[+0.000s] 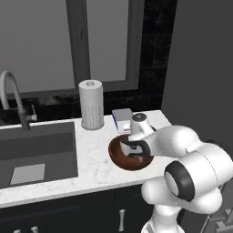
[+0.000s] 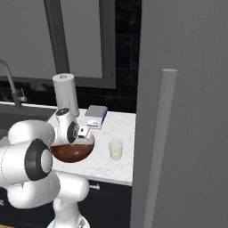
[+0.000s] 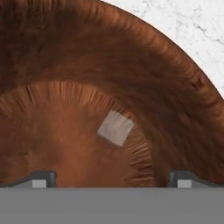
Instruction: Grab a lemon wedge from the fridge and one ice cube from the ice bowl, and put them in the glass of lemonade.
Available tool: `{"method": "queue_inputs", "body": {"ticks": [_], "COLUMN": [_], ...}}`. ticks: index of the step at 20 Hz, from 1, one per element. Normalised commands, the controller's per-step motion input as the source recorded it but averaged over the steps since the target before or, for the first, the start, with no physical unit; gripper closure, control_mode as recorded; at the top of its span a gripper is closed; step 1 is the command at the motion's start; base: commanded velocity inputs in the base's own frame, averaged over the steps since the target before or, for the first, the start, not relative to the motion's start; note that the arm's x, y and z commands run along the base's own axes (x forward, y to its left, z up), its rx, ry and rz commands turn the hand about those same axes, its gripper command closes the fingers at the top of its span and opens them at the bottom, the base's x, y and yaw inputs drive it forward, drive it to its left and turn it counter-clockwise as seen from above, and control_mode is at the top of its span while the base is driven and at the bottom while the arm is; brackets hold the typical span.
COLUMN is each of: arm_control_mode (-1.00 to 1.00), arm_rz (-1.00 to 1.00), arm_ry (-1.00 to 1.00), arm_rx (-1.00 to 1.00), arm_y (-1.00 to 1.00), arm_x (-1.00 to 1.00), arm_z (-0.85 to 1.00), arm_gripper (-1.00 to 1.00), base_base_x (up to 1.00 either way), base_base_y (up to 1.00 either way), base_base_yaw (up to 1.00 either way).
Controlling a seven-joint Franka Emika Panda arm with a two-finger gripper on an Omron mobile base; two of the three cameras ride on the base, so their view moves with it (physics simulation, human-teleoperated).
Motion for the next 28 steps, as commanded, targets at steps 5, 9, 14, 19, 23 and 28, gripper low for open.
{"method": "queue_inputs", "body": {"ticks": [5,9,14,19,23,28], "arm_control_mode": [-1.0,-1.0,-1.0,-1.0,-1.0,-1.0], "arm_rz": [-0.06,-0.02,-0.07,-0.05,-0.01,0.0], "arm_ry": [0.0,0.0,0.0,0.0,-0.01,0.01], "arm_rx": [0.0,0.0,0.0,0.0,0.0,-0.05], "arm_y": [0.05,0.03,0.0,0.0,0.0,-0.13], "arm_x": [0.39,0.13,-0.01,0.06,0.02,-0.31], "arm_z": [0.0,-0.03,-0.41,-0.24,-0.16,-0.51], "arm_gripper": [-1.0,-1.0,-1.0,-1.0,-1.0,1.0], "base_base_x": [0.0,0.0,0.0,0.0,0.0,0.0], "base_base_y": [0.0,0.0,0.0,0.0,0.0,0.0], "base_base_yaw": [0.0,0.0,0.0,0.0,0.0,0.0]}}
